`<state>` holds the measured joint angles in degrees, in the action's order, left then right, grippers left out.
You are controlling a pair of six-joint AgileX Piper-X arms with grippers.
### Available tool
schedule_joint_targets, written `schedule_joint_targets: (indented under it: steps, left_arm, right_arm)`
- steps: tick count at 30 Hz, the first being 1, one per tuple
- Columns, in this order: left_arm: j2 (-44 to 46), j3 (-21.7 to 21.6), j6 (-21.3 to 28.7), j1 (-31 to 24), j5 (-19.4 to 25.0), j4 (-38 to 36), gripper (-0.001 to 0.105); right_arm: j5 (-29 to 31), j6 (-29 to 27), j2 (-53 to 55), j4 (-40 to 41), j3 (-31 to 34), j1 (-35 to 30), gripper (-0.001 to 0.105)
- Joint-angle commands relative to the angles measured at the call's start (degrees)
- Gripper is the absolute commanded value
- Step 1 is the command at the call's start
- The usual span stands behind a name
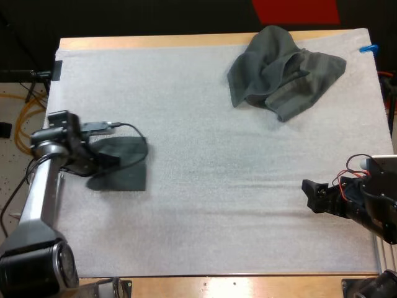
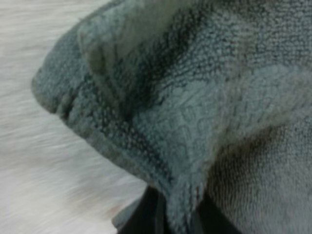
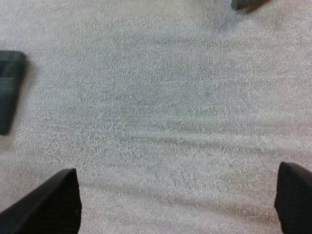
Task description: Pick towel from pile fold and stack
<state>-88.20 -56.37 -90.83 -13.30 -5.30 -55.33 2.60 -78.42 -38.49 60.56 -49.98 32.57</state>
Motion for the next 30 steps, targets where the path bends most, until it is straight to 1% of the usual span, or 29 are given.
schedule_joint_targets:
  steps: [1, 4, 8, 10, 12, 13, 14, 15, 16, 18, 19, 20, 23, 25, 30]
  left_arm:
    - [1.0, -0.6, 0.9, -0.9, 2.3, -0.2, 0.000]
    - [1.3, -0.6, 1.5, -3.4, 2.6, -0.2, 0.000]
    - [1.3, -0.6, 1.7, -3.6, 2.3, 1.4, 0.001]
    - [1.3, -0.6, 2.3, -3.5, 2.1, 1.9, 0.012]
    - [1.3, -0.6, 2.3, -3.5, 2.5, 1.8, 0.026]
    - [1.3, -0.9, 2.3, -3.5, 2.8, 1.2, 0.049]
    - [1.3, -1.2, 2.3, -3.5, 3.6, 0.6, 0.061]
    - [1.3, -1.9, 2.3, -3.5, 5.2, -0.3, 0.077]
    - [1.3, -2.7, 2.3, -3.5, 6.9, -1.2, 0.087]
    - [1.8, -4.9, 1.8, -3.5, 10.3, -3.0, 0.100]
    - [2.3, -5.9, 1.6, -3.5, 10.8, -3.7, 0.102]
    - [2.9, -6.6, 1.5, -3.5, 10.3, -4.0, 0.104]
    - [6.8, -8.5, 0.7, -3.1, 7.5, -4.1, 0.104]
    - [10.9, -8.7, 0.6, -2.0, 6.2, -4.0, 0.104]
    - [20.6, -8.7, 0.6, 2.1, 5.6, -2.8, 0.104]
  right_arm:
    - [0.2, -0.3, 0.0, -0.4, -0.6, 0.1, 0.078]
    - [0.2, -0.3, 0.0, -0.4, -0.6, 0.1, 0.078]
    - [0.2, -0.3, 0.0, -0.4, -0.6, 0.1, 0.078]
    - [0.2, -0.3, 0.0, -0.4, -0.6, 0.1, 0.078]
    - [0.2, -0.3, 0.0, -0.4, -0.6, 0.1, 0.078]
    - [0.2, -0.3, 0.0, -0.4, -0.6, 0.1, 0.078]
    - [0.2, -0.3, 0.0, -0.4, -0.6, 0.1, 0.078]
    - [0.2, -0.3, 0.0, -0.4, -0.6, 0.1, 0.078]
    - [0.2, -0.3, 0.0, -0.4, -0.6, 0.1, 0.078]
    - [0.2, -0.3, 0.0, -0.4, -0.6, 0.1, 0.078]
    - [0.2, -0.3, 0.0, -0.4, -0.6, 0.1, 0.078]
    - [0.2, -0.3, 0.0, -0.4, -0.6, 0.1, 0.078]
    - [0.2, -0.3, 0.0, -0.4, -0.6, 0.1, 0.078]
    - [0.2, -0.3, 0.0, -0.4, -0.6, 0.1, 0.078]
    - [0.1, -0.5, 0.0, -2.0, -0.6, 0.1, 0.078]
